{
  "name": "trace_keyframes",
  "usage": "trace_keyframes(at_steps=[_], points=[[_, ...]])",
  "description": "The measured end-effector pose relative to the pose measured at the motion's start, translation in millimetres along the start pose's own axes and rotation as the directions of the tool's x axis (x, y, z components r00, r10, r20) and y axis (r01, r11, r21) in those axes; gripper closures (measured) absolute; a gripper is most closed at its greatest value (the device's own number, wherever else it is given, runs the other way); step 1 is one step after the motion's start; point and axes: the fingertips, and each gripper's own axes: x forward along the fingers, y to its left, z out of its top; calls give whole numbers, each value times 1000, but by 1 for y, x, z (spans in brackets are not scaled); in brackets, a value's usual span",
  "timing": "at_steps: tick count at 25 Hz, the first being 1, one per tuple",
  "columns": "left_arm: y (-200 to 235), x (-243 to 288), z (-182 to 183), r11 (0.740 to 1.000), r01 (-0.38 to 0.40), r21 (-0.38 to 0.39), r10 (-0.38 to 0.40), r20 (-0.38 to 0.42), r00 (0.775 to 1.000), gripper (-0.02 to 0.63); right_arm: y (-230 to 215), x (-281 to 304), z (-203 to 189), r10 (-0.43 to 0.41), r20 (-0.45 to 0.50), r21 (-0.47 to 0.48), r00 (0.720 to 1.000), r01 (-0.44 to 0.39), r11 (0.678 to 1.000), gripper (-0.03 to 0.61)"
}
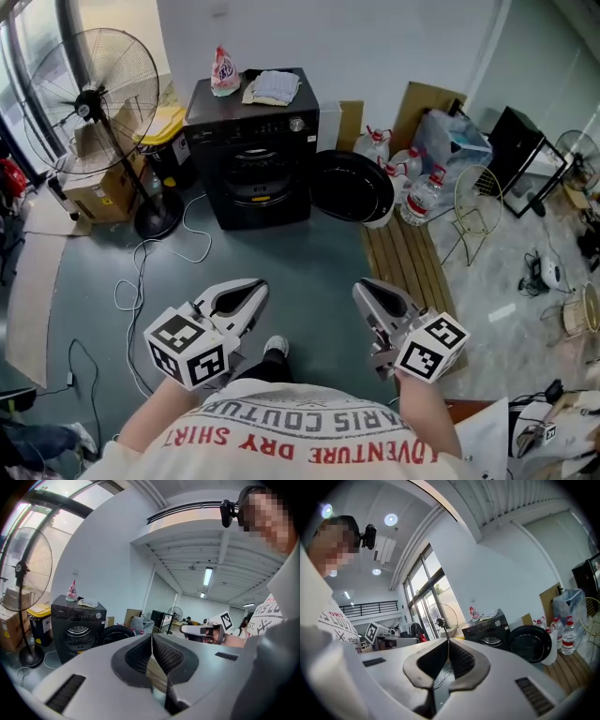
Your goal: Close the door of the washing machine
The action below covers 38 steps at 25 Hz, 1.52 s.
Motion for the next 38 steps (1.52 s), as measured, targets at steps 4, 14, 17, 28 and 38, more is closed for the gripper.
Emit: trace_keyframes(at_steps=[4,14,17,28,38], points=[[9,31,5,999,35,-4,-35,-14,999,581,-27,2,5,-37,11,24,999,37,999,555],[52,159,45,986,166,20,-165,-65,984,581,-138,34,34,-158,29,87,987,155,984,555],[74,206,59,981,193,17,-191,-90,977,581,-180,57,49,-175,42,104,984,169,980,555],[151,359,79,963,268,-33,-269,-180,946,581,-316,124,72,-206,11,163,978,202,966,555],[165,448,73,966,248,-75,-259,-250,933,581,-422,113,76,-252,-25,218,967,251,943,544]])
